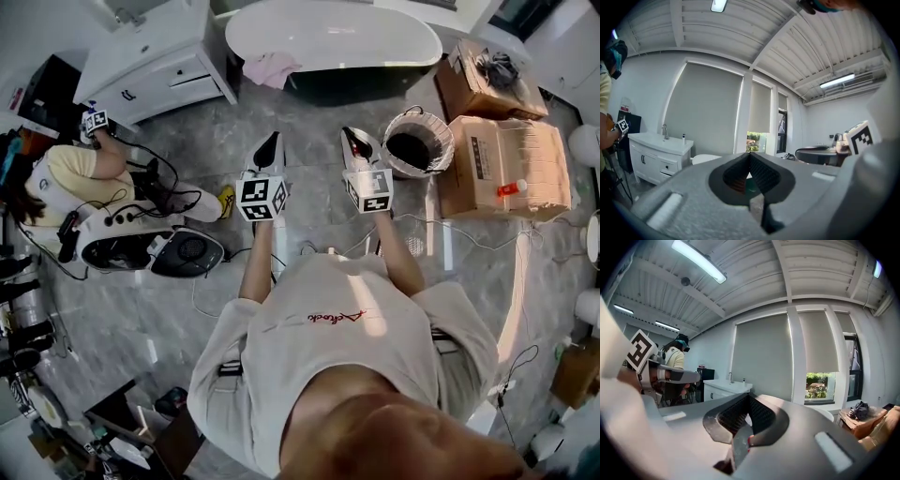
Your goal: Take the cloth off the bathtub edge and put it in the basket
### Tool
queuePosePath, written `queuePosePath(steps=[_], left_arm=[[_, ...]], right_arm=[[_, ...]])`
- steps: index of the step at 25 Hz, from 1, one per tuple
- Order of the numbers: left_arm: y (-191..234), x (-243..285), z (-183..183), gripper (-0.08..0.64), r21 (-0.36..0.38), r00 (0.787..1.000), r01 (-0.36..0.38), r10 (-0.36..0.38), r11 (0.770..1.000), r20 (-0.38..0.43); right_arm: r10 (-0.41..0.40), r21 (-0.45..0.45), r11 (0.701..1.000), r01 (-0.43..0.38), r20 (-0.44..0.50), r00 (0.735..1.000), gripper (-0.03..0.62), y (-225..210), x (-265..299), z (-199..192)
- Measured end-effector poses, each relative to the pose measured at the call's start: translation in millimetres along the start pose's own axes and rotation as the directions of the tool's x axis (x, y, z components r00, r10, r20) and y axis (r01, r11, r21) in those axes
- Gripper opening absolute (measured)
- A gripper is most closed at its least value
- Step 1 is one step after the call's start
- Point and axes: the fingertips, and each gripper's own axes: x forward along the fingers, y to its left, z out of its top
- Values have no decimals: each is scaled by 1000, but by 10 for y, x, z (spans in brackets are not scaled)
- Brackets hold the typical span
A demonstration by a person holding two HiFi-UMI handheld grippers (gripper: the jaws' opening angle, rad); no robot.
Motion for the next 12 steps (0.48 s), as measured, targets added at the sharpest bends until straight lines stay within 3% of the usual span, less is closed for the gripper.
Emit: queuePosePath(steps=[12], left_arm=[[718, 80, 191, 0, 18, 1000, -2, 1, 1000, 28]], right_arm=[[-24, -26, 999, 25, 16, 1000, 6, 253, 555, 181]])
